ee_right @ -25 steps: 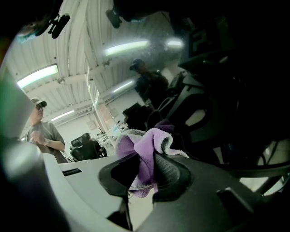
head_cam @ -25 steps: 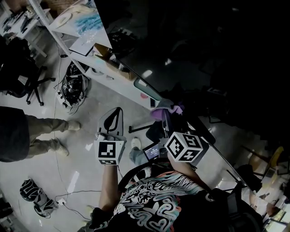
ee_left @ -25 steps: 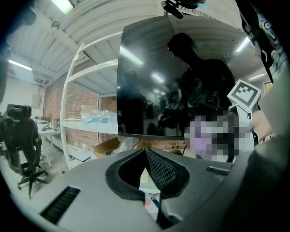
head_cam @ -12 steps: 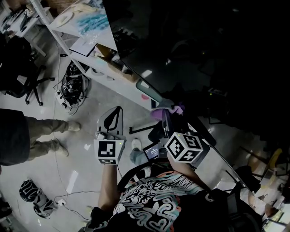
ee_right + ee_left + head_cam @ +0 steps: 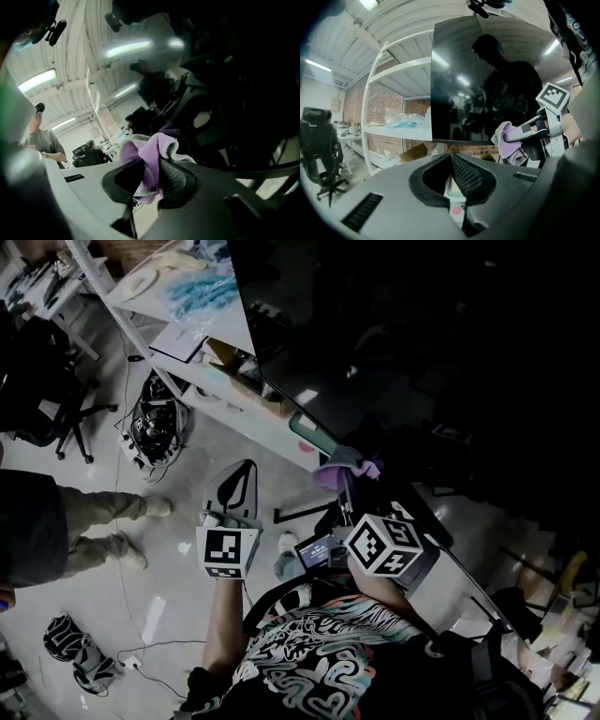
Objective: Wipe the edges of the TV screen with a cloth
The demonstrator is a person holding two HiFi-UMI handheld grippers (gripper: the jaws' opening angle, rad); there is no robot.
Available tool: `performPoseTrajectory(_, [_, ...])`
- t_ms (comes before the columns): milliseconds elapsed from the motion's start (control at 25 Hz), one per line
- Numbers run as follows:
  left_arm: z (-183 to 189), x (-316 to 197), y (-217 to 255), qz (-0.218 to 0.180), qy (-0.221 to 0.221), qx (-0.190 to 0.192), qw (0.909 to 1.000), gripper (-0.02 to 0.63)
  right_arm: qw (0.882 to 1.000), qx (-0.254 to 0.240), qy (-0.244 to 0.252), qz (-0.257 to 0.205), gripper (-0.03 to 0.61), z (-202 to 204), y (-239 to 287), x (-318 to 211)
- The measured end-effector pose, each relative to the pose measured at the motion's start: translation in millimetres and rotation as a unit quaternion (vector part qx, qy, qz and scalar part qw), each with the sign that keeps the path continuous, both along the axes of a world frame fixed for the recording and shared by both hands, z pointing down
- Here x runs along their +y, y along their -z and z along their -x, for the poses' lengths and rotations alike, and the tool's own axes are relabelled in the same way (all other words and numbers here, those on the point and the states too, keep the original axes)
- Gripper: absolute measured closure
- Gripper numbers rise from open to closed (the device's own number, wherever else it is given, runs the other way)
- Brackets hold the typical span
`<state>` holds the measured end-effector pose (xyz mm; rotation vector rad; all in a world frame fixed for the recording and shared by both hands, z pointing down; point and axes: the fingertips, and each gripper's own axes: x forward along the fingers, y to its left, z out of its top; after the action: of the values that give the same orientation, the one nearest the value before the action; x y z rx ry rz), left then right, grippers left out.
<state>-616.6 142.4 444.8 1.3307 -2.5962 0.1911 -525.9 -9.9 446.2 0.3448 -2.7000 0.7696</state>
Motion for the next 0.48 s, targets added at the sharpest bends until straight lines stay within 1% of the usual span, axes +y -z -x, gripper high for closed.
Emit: performPoseTrajectory(480, [20.9,5.8,11.4,0.006,0.018,-0.016,0.9997,0.595,1.000,-0.011,0.021,0.020,0.471,24.0,0.2,5.7])
